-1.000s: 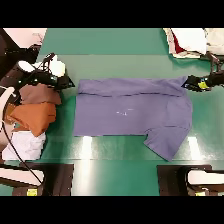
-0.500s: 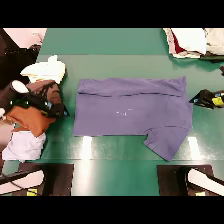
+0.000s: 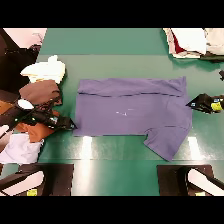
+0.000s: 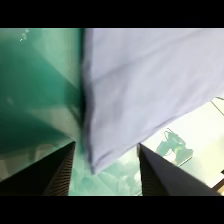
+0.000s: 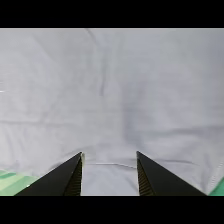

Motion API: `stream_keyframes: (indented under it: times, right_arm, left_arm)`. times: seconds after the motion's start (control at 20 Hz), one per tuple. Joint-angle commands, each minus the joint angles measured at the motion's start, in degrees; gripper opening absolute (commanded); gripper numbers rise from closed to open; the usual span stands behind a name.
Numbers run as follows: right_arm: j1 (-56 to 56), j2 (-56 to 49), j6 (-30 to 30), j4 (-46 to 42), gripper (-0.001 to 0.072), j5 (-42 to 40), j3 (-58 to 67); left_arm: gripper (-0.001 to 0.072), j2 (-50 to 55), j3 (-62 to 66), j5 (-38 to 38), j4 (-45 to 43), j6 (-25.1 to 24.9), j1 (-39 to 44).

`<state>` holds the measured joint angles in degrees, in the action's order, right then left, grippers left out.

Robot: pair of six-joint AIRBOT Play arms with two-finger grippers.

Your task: Fold the shirts.

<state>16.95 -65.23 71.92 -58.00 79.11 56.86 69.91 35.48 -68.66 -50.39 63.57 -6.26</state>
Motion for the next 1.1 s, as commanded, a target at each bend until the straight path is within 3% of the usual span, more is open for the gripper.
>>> stream_keyframes:
  times: [0.0, 0.05, 0.1, 0.15, 0.2, 0.3, 0.45, 0.5, 0.55, 0.65, 0.75, 0.95, 1.05]
  right_arm:
    - [0.0, 0.2, 0.0, 1.5, 0.0385, 0.4, -0.2]
    - [0.0, 0.2, 0.0, 1.3, 0.0385, 0.7, -0.2]
    - [0.0, 0.2, 0.0, 1.2, 0.0385, 1.4, -0.2]
    - [0.4, 0.2, 0.0, 0.8, 0.0385, 2.4, -0.2]
    - [1.1, 0.2, 0.0, 0.8, 0.0385, 4.3, -0.4]
    - [3.8, 1.7, 0.2, -1.0, 0.0376, 6.0, -3.3]
    - [8.7, 6.8, 2.6, -12.5, 0.0376, 5.5, -11.9]
    - [10.3, 8.0, 2.6, -15.0, 0.0493, 5.8, -15.0]
    - [11.4, 8.6, 2.6, -15.7, 0.0554, 5.7, -18.0]
    - [12.2, 8.8, 2.6, -15.2, 0.0547, 4.3, -22.9]
    - [10.7, 8.7, 2.6, -13.5, 0.0408, 1.4, -27.1]
    - [5.5, 8.7, 2.6, -7.9, 0.0403, -5.0, -30.4]
    - [2.8, 8.8, 2.6, -8.0, 0.0287, -6.1, -30.2]
  left_arm:
    - [0.0474, -0.2, -0.9, 2.7, 0.2, 0.7, 5.0]
    - [0.0473, -0.2, -0.9, 3.8, -1.1, 3.5, 6.5]
    - [0.0376, -0.2, -0.9, 4.5, -2.0, 6.1, 7.6]
    - [0.0080, -0.2, -0.9, 4.5, -1.8, 6.5, 8.0]
    - [0.0025, -0.2, -0.6, 4.3, -1.7, 6.5, 8.0]
    - [0.0024, -0.3, 1.3, 2.7, -1.8, 6.5, 8.0]
    - [0.0024, -0.3, 4.7, 0.6, -1.7, 6.0, 8.0]
    - [0.0024, -0.3, 5.4, 0.8, -1.7, 5.9, 8.0]
    - [0.0024, -0.3, 5.7, 1.4, -1.6, 5.9, 8.0]
    - [0.0025, -0.3, 5.7, 2.2, -1.5, 5.9, 8.0]
    - [0.0024, -0.3, 5.7, 2.2, -1.5, 5.9, 8.0]
    - [0.0024, -0.3, 5.7, 2.2, -1.5, 5.9, 8.0]
    - [0.0024, -0.3, 5.7, 2.2, -1.5, 5.9, 8.0]
